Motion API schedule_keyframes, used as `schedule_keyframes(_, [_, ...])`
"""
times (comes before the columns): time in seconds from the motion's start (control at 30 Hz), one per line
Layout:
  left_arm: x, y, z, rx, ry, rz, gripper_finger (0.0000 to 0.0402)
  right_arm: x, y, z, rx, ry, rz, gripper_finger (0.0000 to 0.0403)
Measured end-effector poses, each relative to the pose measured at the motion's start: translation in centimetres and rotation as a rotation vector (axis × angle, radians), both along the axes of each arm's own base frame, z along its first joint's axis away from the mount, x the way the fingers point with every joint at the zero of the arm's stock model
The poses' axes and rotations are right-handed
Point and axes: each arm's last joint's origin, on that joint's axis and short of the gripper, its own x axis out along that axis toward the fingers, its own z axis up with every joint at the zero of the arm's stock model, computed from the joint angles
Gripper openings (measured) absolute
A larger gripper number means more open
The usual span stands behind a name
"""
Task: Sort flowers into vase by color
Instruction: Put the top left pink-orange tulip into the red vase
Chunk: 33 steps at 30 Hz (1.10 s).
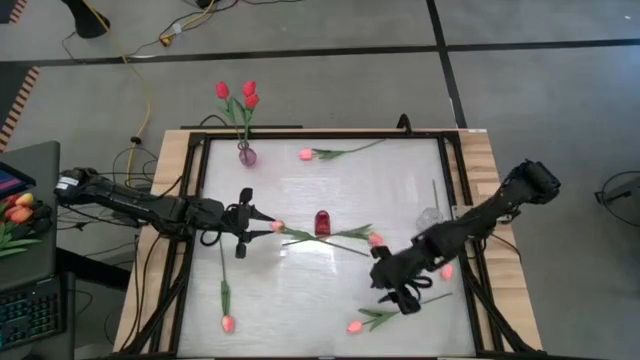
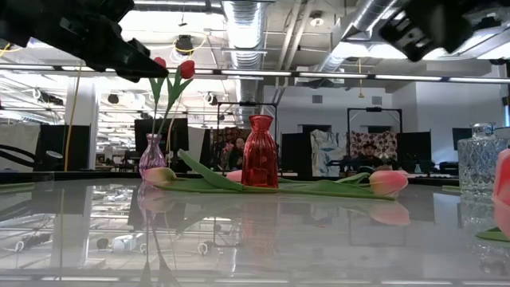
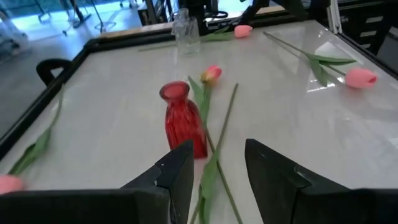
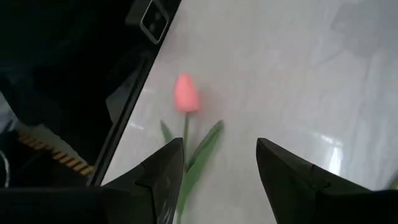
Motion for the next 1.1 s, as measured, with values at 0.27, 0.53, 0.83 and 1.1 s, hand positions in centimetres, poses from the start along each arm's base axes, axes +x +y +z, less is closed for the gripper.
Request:
schedule_keyframes(0.27, [1.3,-0.2,-0.3,-0.006,-0.037,0.001,0.0133,-2.1,0.9,-1.0,-0.11,0.136,0.033,0.0197])
schedule_keyframes(0.53, [1.4,-0.2,-0.6,-0.078,-0.024,0.026,0.0133,-2.2,1.0,-1.0,-0.11,0.142,0.04,0.0189])
schedule_keyframes(0.83, [1.4,-0.2,-0.5,-0.106,-0.036,0.055,0.0133,-3.1,2.1,-1.0,-0.129,0.126,0.105,0.0189])
schedule_keyframes(1.1, [1.4,0.0,-0.5,-0.077,-0.04,0.087,0.0133,-2.2,0.9,-1.0,-0.199,0.082,0.017,0.0203])
